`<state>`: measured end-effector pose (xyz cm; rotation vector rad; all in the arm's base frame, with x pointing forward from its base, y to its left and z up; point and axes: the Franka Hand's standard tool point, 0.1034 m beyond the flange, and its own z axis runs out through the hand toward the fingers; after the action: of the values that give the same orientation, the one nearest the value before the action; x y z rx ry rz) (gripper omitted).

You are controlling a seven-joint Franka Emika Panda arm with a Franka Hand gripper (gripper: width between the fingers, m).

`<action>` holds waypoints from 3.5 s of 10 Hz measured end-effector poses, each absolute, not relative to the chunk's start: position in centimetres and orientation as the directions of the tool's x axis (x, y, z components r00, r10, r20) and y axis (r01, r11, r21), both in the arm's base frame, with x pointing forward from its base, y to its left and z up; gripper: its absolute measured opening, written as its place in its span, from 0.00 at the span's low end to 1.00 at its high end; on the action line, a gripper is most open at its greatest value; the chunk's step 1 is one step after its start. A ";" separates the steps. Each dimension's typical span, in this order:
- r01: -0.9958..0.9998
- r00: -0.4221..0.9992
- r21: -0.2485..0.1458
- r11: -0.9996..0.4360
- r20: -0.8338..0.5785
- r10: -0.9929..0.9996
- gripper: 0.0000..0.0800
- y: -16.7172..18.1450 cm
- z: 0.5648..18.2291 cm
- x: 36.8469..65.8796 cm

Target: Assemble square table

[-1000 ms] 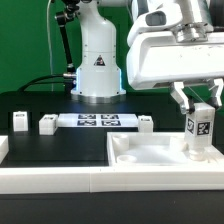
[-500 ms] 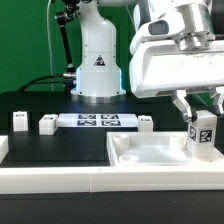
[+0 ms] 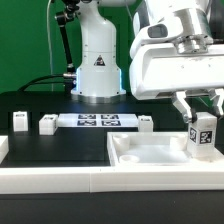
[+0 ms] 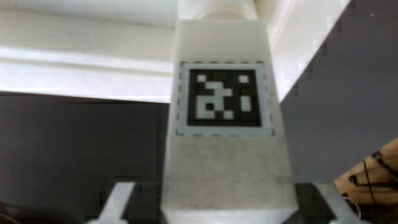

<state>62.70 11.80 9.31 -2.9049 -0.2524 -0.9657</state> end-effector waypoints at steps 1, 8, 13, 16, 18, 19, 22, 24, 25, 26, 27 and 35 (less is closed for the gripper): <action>0.178 0.792 -0.015 -0.984 0.595 0.134 0.36 11.8 9.3 62.8; 0.178 0.797 -0.016 -0.984 0.589 0.134 0.81 11.7 9.4 62.7; 0.179 0.808 -0.021 -0.984 0.574 0.135 0.81 11.6 11.0 63.1; 0.190 0.872 -0.044 -0.981 0.466 0.149 0.81 12.2 9.8 62.6; 0.196 0.925 -0.066 -0.978 0.344 0.162 0.81 12.3 8.9 62.3; 0.198 0.949 -0.083 -0.977 0.267 0.170 0.81 12.5 8.8 62.2; 0.193 0.981 -0.126 -0.973 0.028 0.191 0.81 12.1 9.1 62.0; 0.158 0.987 -0.132 -0.979 -0.009 0.161 0.81 12.0 9.4 62.7; 0.150 0.988 -0.132 -0.980 -0.011 0.153 0.81 12.0 9.3 62.7; 0.145 0.989 -0.132 -0.981 -0.011 0.148 0.81 12.1 9.3 62.7; 0.147 0.989 -0.132 -0.980 -0.011 0.150 0.81 11.9 9.2 62.7; 0.119 0.993 -0.130 -0.984 -0.002 0.120 0.36 11.7 8.9 62.8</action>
Offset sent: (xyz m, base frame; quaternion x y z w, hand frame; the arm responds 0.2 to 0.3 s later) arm 0.0000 0.0000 0.0000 0.0000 0.0000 0.0000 1.0000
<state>62.81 11.68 8.93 -3.0058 -0.1811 0.0151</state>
